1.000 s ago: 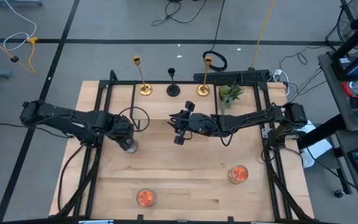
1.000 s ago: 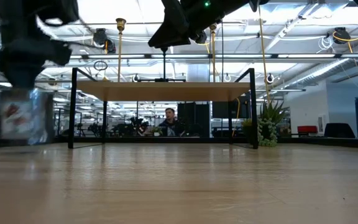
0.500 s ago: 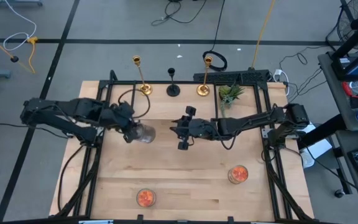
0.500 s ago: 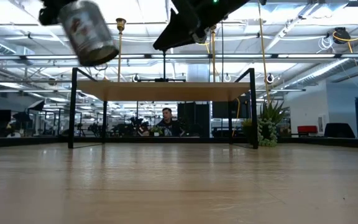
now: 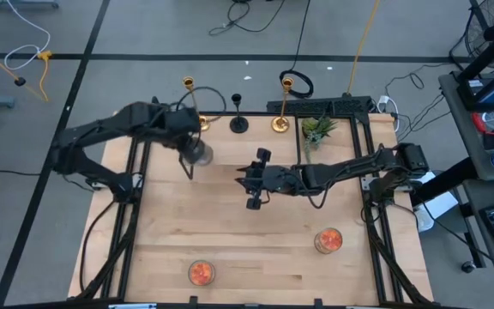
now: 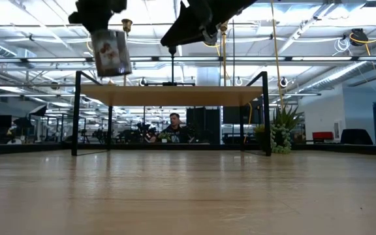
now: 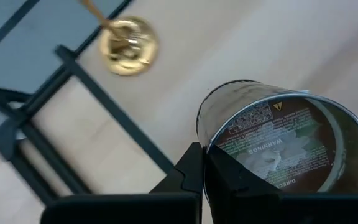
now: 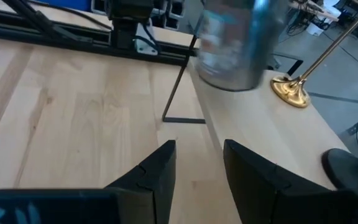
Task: Pick & Place candle stick holders
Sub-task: Put the brown scented candle on the shelf, then put the left orange scented candle on the shelf
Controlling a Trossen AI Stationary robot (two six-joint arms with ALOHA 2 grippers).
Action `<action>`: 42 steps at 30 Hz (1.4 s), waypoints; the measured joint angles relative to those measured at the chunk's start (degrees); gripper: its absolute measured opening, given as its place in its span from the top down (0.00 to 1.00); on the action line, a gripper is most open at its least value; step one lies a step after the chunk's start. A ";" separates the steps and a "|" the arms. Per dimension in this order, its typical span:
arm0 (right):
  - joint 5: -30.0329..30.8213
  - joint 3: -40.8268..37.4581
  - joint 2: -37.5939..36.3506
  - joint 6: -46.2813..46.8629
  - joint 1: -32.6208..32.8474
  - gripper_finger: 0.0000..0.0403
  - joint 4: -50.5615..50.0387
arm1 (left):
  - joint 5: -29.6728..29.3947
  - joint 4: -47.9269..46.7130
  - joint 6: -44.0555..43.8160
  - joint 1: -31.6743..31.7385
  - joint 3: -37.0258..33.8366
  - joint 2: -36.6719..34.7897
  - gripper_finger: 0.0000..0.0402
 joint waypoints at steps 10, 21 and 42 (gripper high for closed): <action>-0.01 -0.02 0.04 0.02 0.00 0.68 -0.01 | 3.06 -0.71 4.53 10.03 0.20 6.20 0.97; -0.02 -0.02 0.04 0.41 0.00 0.68 -0.01 | 2.97 0.76 7.29 12.56 0.13 6.67 0.91; -0.06 -0.08 -1.63 3.32 0.91 0.68 -7.07 | 3.98 1.12 11.34 9.66 0.07 -4.20 0.76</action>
